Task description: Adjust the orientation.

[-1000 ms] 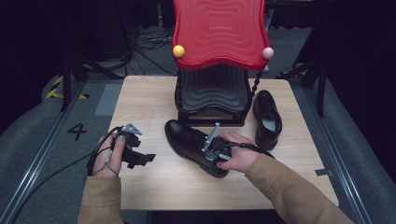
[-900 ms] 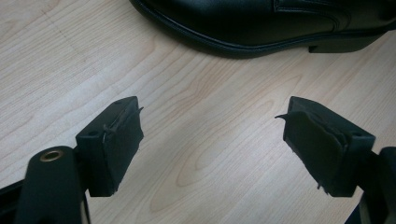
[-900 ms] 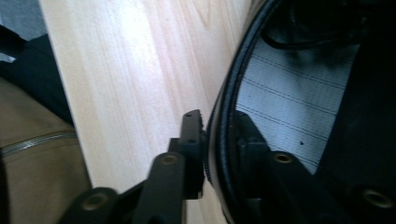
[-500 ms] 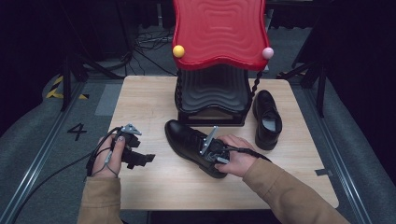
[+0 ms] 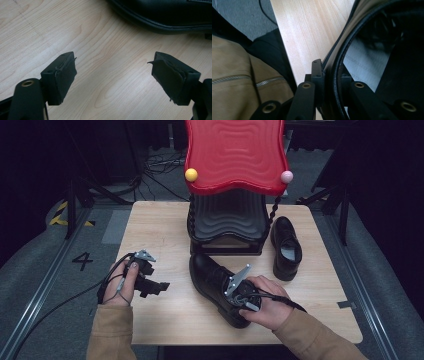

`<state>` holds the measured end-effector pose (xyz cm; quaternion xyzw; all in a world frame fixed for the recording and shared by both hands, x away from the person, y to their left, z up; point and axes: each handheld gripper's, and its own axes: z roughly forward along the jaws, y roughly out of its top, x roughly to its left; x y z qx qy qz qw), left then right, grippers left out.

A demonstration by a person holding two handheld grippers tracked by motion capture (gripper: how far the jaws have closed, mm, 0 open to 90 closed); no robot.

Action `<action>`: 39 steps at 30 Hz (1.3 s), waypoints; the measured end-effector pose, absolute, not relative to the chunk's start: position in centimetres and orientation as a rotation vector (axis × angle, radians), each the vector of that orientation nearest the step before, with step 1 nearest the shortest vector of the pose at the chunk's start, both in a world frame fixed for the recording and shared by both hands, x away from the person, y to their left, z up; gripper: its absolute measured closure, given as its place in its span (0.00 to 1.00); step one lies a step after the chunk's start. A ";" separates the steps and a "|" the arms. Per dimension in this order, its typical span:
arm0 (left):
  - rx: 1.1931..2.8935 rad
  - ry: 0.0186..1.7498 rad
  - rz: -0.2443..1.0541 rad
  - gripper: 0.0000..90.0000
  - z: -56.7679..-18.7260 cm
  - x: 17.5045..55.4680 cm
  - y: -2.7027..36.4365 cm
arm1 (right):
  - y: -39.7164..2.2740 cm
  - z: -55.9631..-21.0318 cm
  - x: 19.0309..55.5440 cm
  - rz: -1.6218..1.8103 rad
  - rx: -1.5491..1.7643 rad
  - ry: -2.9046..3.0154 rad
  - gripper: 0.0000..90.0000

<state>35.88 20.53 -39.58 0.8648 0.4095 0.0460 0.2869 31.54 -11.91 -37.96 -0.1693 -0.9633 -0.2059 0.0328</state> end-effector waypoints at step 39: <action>2.299 1.109 0.114 0.23 -39.8 35.9 20.6 | -12.7 -41.1 29.8 -0.562 -0.839 -2.922 0.76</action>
